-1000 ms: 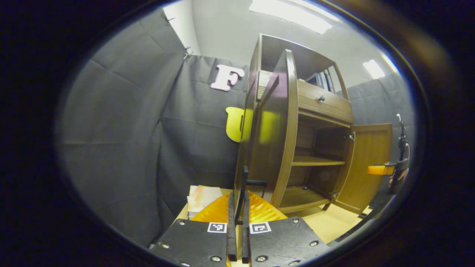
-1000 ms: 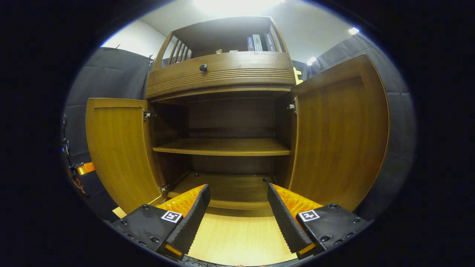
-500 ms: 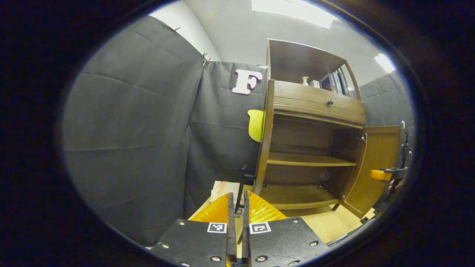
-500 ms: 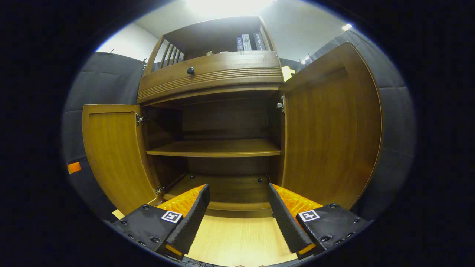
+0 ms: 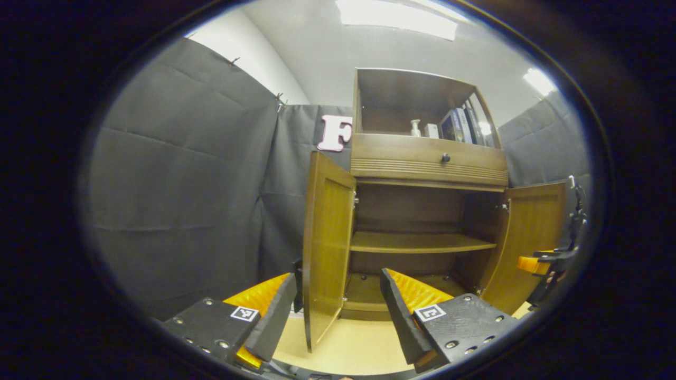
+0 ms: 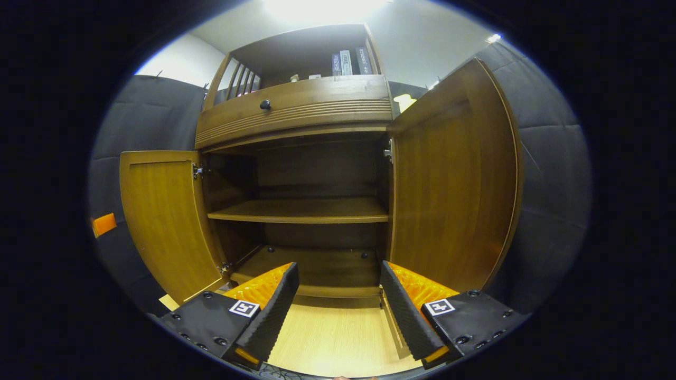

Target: Open the right door of the double-door shoe cabinet with the right hand, and open the left door with the left hand.

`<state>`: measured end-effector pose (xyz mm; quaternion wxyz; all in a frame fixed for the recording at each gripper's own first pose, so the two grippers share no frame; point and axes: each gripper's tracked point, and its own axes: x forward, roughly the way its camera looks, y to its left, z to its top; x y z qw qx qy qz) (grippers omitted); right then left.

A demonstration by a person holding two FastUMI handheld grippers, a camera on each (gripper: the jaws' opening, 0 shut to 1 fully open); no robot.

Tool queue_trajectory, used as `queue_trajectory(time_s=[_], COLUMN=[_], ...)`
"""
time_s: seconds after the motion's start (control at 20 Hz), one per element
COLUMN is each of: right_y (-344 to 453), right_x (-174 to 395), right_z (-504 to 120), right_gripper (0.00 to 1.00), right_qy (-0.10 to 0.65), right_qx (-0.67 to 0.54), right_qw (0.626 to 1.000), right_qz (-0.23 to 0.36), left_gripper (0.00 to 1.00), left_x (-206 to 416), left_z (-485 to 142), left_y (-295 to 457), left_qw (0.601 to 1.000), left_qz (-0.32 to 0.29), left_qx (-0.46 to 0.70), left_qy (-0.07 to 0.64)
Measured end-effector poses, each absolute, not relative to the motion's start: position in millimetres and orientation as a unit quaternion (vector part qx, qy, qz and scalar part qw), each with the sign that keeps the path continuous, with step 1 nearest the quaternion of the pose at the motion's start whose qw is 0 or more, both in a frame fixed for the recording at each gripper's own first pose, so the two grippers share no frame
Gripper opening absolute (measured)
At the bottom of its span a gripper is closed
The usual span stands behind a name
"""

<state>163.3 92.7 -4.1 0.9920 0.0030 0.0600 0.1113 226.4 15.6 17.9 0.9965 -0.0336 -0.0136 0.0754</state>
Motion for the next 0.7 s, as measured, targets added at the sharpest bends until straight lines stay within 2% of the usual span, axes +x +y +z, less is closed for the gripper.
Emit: queue_trajectory(time_s=[0.05,0.1,0.55,0.6,0.7], right_y=[90,89,80,79,80], right_x=[164,164,159,160,157], right_z=[-4,-4,-6,-6,-7], right_gripper=[0.92,0.98,0.98,0.92,0.92], right_qy=[0.060,0.061,0.054,0.054,0.056], right_qx=[0.006,0.008,0.006,0.007,0.008], right_qw=[0.992,0.993,0.996,0.996,0.996], right_qz=[0.107,0.104,0.073,0.070,0.066], left_gripper=[0.89,0.89,0.90,0.90,0.89], left_x=[228,230,244,244,246], left_z=[17,17,9,9,7], left_y=[12,7,-24,-24,-25], left_qw=[0.997,0.997,1.000,1.000,1.000], left_qz=[0.071,0.065,-0.003,-0.005,-0.008], left_qx=[-0.031,-0.027,-0.024,-0.024,-0.025], left_qy=[-0.014,-0.014,0.002,0.003,0.007])
